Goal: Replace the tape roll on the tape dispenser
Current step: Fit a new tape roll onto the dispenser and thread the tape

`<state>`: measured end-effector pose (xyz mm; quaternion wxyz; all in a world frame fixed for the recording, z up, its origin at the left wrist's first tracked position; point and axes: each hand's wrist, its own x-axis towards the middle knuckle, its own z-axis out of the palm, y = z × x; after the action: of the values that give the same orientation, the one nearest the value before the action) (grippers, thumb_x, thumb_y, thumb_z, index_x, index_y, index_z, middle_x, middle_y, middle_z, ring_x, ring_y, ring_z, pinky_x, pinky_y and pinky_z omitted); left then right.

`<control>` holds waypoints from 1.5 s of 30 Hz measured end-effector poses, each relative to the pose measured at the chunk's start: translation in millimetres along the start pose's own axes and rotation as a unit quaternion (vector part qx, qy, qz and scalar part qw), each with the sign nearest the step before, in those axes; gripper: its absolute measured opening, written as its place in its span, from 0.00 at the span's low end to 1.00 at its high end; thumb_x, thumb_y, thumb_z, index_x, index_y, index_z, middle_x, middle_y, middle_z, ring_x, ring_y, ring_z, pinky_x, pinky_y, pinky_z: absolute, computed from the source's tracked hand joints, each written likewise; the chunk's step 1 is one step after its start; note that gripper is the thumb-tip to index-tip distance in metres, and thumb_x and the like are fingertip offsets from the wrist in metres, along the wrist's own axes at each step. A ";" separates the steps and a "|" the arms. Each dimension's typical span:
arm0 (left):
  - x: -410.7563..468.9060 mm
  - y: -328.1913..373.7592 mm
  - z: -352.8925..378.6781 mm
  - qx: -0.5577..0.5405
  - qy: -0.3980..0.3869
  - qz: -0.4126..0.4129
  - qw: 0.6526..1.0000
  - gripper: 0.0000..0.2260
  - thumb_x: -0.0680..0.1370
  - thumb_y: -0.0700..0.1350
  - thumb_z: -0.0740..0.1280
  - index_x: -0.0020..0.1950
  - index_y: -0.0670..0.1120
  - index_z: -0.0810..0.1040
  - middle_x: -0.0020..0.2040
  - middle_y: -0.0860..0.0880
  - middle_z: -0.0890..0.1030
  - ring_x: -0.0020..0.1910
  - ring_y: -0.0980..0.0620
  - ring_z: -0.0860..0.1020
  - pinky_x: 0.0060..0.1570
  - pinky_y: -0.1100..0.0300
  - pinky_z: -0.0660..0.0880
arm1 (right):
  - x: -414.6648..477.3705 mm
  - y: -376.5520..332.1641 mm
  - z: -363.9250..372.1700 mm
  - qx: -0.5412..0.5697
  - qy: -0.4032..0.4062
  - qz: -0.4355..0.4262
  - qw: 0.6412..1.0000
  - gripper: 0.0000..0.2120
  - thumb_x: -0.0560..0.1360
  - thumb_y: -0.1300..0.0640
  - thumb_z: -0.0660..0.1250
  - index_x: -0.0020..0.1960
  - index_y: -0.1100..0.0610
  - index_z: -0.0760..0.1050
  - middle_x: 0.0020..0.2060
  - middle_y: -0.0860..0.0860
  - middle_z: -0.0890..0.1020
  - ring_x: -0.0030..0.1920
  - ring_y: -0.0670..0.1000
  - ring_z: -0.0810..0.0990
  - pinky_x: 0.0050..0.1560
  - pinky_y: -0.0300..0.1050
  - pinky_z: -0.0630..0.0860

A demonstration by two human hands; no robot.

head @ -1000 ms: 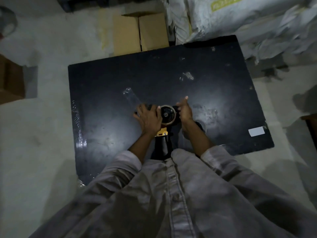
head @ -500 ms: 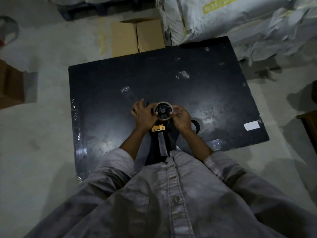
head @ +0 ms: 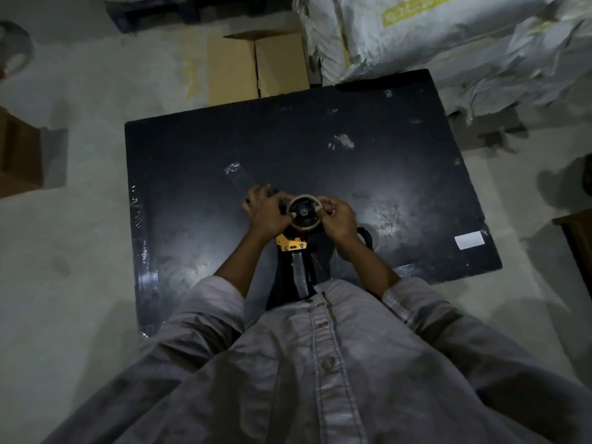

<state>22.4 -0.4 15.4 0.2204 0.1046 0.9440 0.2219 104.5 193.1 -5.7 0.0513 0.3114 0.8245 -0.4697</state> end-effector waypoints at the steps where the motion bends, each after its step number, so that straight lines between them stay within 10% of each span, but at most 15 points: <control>1: -1.7 -2.1 -0.5 -0.008 0.004 -0.004 1.000 0.22 0.72 0.63 0.78 0.65 0.63 0.82 0.82 0.43 0.68 0.86 0.35 0.53 0.79 0.33 0.55 | 2.0 -0.4 -0.1 -0.001 0.001 -0.003 1.000 0.15 0.80 0.47 0.74 0.65 0.44 0.84 0.54 0.50 0.87 0.58 0.53 0.86 0.62 0.58 0.85; 7: -0.9 5.0 -12.5 -0.004 -0.012 0.015 1.000 0.31 0.80 0.61 0.74 0.82 0.68 0.70 0.89 0.40 0.56 0.88 0.34 0.45 0.81 0.28 0.48 | -8.1 -28.6 -12.4 -0.036 -0.016 -0.039 0.998 0.14 0.81 0.54 0.75 0.66 0.49 0.85 0.61 0.54 0.85 0.60 0.51 0.87 0.63 0.48 0.84; 16: -4.5 9.9 -4.7 0.004 -0.037 0.022 0.999 0.21 0.77 0.54 0.77 0.70 0.57 0.83 0.90 0.42 0.57 0.89 0.36 0.43 0.83 0.30 0.45 | -6.3 -32.9 -17.8 -0.055 -0.033 -0.065 0.996 0.16 0.81 0.59 0.74 0.69 0.53 0.84 0.63 0.54 0.85 0.61 0.52 0.87 0.61 0.42 0.81; 23: 5.1 18.9 -15.1 0.055 -0.072 0.069 0.994 0.29 0.78 0.51 0.73 0.80 0.60 0.76 0.91 0.40 0.52 0.89 0.36 0.38 0.83 0.33 0.32 | -9.9 -34.3 -19.6 -0.062 -0.016 -0.051 0.997 0.15 0.81 0.64 0.73 0.67 0.57 0.85 0.61 0.56 0.87 0.60 0.54 0.87 0.58 0.39 0.78; 32: 2.6 -9.3 -13.6 0.035 -0.048 0.089 0.994 0.15 0.82 0.57 0.73 0.68 0.62 0.86 0.90 0.44 0.58 0.89 0.37 0.42 0.84 0.32 0.39 | -12.3 -37.2 -17.9 -0.058 -0.006 -0.037 0.998 0.15 0.81 0.57 0.75 0.67 0.55 0.85 0.60 0.54 0.89 0.60 0.54 0.87 0.58 0.41 0.79; 45: 10.8 -9.3 -26.1 0.133 -0.005 0.152 0.979 0.22 0.63 0.65 0.85 0.54 0.60 0.92 0.85 0.48 0.68 0.84 0.36 0.57 0.78 0.35 0.58 | -14.5 -43.9 -17.5 -0.049 -0.025 -0.030 0.998 0.19 0.81 0.65 0.70 0.69 0.52 0.84 0.63 0.52 0.88 0.65 0.55 0.86 0.70 0.50 0.81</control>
<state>-0.2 -15.1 28.0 0.1731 0.2761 0.9371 0.1248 95.1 184.5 42.1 0.0727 0.2720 0.8540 -0.4374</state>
